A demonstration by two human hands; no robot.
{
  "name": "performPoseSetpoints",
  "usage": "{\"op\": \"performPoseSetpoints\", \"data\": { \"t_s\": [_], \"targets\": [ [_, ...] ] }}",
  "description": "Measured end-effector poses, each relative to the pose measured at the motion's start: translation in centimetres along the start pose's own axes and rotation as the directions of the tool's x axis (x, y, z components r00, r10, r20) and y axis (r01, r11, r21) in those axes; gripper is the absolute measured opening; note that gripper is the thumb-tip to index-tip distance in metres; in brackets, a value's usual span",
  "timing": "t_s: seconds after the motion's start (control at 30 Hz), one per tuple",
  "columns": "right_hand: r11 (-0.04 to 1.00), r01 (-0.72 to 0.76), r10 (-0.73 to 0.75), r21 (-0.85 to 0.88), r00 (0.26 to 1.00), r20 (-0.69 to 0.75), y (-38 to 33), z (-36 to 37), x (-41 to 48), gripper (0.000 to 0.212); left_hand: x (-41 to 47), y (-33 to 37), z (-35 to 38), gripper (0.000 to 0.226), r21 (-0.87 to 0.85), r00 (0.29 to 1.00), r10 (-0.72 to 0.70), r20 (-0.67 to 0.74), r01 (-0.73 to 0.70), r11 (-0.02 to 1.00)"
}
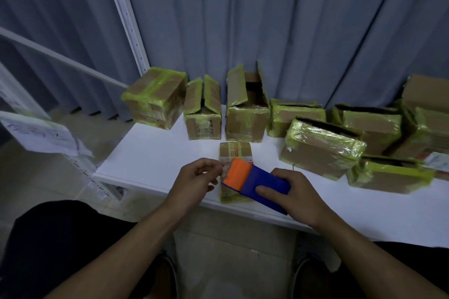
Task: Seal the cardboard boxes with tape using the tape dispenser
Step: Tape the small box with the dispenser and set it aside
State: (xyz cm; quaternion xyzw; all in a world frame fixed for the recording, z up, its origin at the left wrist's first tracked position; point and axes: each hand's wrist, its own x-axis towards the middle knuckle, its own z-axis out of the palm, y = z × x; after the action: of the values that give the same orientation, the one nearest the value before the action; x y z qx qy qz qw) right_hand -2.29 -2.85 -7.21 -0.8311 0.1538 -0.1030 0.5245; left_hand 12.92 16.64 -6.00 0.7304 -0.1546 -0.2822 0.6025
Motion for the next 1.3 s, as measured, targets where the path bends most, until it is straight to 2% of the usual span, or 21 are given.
{"op": "performPoseSetpoints", "data": {
  "t_s": [0.07, 0.23, 0.4, 0.5, 0.8, 0.97, 1.17, 1.3],
  "targets": [
    [1.000, -0.001, 0.001, 0.000, 1.000, -0.004, 0.1, 0.0, 0.0, 0.025, 0.1, -0.1, 0.1, 0.011, -0.018, 1.000, -0.021, 0.009, 0.021, 1.000],
    [1.000, -0.005, 0.005, -0.006, 1.000, 0.008, 0.4, 0.0, 0.0, 0.027, 0.5, -0.5, -0.1, 0.012, 0.076, 1.000, -0.002, -0.011, 0.003, 0.997],
    [0.998, -0.020, 0.020, -0.053, 1.000, 0.000, 0.0, 0.6, 0.4, 0.026, 0.8, -0.6, -0.3, 0.009, 0.141, 0.993, 0.086, -0.079, -0.074, 0.987],
    [0.993, -0.032, 0.033, -0.112, 0.999, 0.008, -0.1, 1.0, 0.7, 0.027, 1.4, -0.9, -0.6, 0.010, 0.129, 0.992, 0.086, -0.093, -0.073, 0.989],
    [0.966, -0.062, 0.069, -0.250, 0.997, 0.020, 0.7, 0.3, 1.4, 0.041, 2.9, -2.3, -3.0, 0.007, 0.015, 0.973, 0.016, -0.230, -0.013, 1.000],
    [0.913, -0.062, 0.076, -0.403, 0.997, 0.017, 1.7, -1.0, 1.4, 0.049, 3.6, -4.1, -3.7, 0.006, -0.025, 0.960, -0.045, -0.278, 0.040, 0.999],
    [0.858, -0.120, 0.159, -0.500, 0.987, 0.036, 2.4, -1.1, 1.3, 0.060, 3.4, -7.5, -2.3, 0.007, -0.024, 0.961, -0.105, -0.254, 0.102, 0.994],
    [0.764, -0.130, 0.202, -0.632, 0.978, 0.044, 3.0, -0.6, 1.7, 0.060, 3.1, -10.0, -1.0, 0.011, -0.091, 0.942, -0.253, -0.219, 0.239, 0.967]
  ]
}}
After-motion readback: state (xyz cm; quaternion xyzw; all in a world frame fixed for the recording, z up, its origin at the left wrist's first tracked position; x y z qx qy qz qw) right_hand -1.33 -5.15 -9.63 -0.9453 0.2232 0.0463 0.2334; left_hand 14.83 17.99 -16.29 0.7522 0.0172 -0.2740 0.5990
